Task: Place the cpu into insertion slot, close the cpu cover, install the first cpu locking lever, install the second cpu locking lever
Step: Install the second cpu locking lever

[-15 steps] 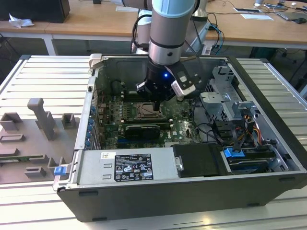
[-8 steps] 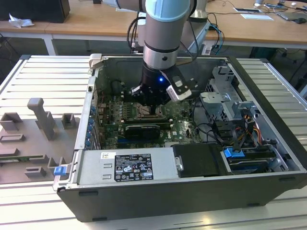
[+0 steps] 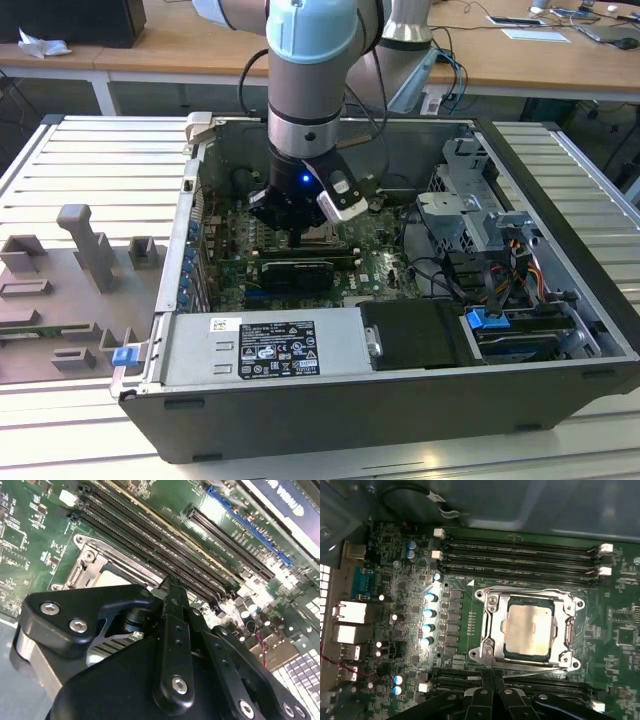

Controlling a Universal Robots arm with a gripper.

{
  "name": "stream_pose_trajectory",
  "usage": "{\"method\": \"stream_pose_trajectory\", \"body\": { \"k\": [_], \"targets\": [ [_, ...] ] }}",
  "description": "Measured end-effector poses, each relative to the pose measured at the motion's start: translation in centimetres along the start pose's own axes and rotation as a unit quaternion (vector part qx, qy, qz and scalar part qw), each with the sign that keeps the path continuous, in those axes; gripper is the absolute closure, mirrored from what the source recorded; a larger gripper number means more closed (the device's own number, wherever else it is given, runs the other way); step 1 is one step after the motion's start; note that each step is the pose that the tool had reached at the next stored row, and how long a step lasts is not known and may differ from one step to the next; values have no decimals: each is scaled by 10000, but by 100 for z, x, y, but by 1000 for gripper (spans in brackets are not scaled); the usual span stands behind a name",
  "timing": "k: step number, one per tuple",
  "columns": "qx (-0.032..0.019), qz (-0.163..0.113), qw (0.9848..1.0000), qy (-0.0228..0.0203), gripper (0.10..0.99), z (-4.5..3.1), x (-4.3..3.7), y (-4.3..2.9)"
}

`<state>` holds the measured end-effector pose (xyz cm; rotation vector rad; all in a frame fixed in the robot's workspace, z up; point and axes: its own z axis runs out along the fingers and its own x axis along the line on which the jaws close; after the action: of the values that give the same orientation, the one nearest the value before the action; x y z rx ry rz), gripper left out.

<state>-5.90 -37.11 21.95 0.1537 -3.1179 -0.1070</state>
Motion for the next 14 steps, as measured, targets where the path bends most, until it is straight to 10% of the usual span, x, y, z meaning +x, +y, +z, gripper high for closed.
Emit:
{"method": "stream_pose_trajectory", "body": {
  "k": [14],
  "targets": [
    [-402, -91, 9991, -39, 984, 94, 104, -98]
  ]
}}
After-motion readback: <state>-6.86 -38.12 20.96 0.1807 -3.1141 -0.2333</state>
